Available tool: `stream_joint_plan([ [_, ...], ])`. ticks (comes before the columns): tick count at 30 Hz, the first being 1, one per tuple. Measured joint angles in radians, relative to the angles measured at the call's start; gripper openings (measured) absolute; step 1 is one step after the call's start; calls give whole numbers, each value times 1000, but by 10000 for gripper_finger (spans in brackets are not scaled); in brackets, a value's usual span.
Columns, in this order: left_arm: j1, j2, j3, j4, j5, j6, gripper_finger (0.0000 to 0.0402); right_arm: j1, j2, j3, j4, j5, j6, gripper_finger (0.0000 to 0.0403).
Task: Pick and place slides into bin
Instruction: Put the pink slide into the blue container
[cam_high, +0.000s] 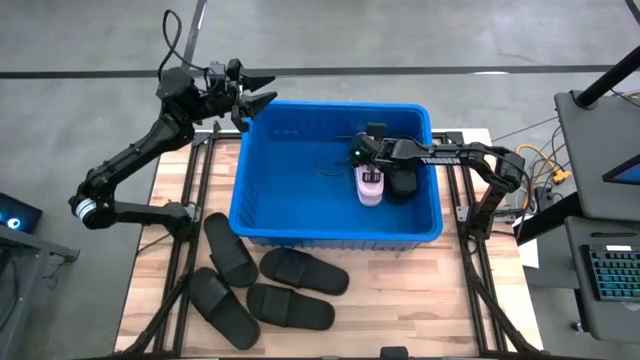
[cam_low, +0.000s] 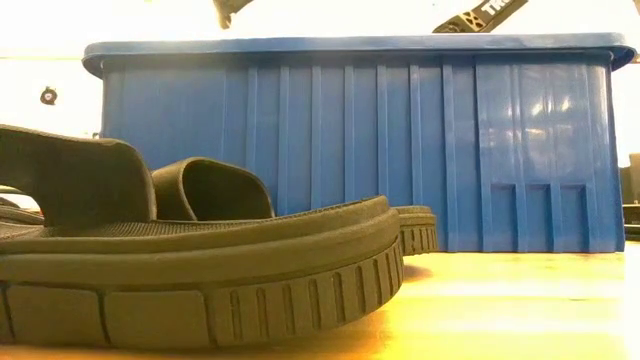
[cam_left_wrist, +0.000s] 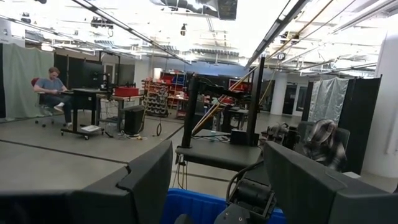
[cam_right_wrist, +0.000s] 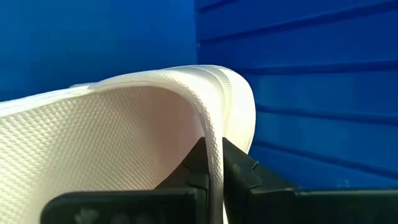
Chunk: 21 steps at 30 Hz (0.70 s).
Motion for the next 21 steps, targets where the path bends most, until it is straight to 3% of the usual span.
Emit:
stream_joint_plan([
  [7, 0, 0, 0, 0, 0, 0, 238, -2, 3, -2, -9, -9, 3, 59],
  [21, 0, 0, 0, 0, 0, -2, 238, -2, 4, 88, -186, -90, 157, 220],
])
